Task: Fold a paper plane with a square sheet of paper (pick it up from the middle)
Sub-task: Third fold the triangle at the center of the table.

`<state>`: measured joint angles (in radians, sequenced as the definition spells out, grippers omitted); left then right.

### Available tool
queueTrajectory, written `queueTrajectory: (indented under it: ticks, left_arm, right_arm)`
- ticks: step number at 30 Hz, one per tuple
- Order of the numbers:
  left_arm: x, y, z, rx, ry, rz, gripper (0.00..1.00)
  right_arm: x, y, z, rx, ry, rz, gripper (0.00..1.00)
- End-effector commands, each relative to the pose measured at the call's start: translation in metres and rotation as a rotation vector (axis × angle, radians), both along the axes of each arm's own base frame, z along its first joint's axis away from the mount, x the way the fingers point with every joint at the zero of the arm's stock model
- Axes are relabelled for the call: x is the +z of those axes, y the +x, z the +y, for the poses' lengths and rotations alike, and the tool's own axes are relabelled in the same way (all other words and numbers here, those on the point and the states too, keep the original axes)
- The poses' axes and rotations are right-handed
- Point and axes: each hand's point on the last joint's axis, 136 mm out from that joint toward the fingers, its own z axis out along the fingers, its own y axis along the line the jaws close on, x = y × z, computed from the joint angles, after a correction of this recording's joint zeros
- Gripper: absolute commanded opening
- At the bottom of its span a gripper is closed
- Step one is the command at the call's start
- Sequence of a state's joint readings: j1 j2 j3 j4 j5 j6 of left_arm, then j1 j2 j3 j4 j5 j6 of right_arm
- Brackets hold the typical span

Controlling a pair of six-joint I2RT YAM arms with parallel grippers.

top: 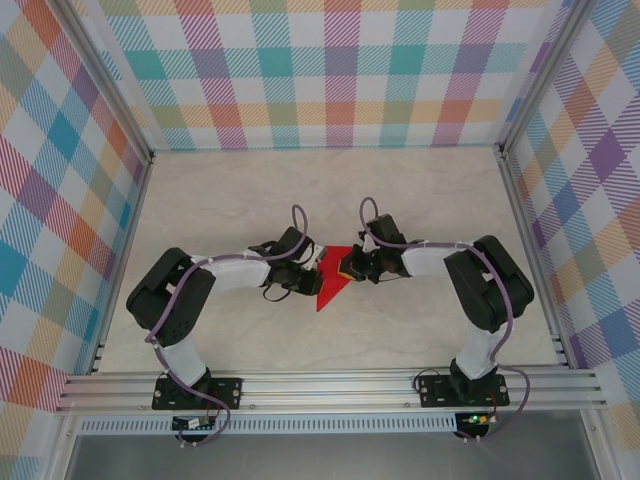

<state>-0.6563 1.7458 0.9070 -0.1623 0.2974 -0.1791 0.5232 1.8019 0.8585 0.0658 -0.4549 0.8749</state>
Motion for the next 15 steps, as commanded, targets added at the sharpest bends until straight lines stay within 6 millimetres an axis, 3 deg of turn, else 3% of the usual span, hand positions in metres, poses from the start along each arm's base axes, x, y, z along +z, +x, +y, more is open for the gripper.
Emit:
queueTrajectory:
  ticks: [1, 5, 9, 15]
  left_arm:
    - [0.003, -0.007, 0.010, 0.039, 0.026, 0.053, 0.14]
    - [0.023, -0.004, 0.013, 0.080, 0.008, 0.021, 0.28]
    - [0.047, 0.003, 0.029, 0.180, 0.034, -0.038, 0.39]
    - [0.076, 0.000, 0.006, 0.162, -0.111, -0.011, 0.27]
  right_arm:
    - [-0.010, 0.001, 0.001, 0.009, -0.024, 0.024, 0.04]
    - [-0.015, -0.001, -0.001, 0.015, -0.041, 0.030, 0.04]
    - [-0.014, 0.000, -0.001, 0.023, -0.046, 0.027, 0.04]
    - [-0.011, 0.001, 0.000, 0.029, -0.046, 0.025, 0.04]
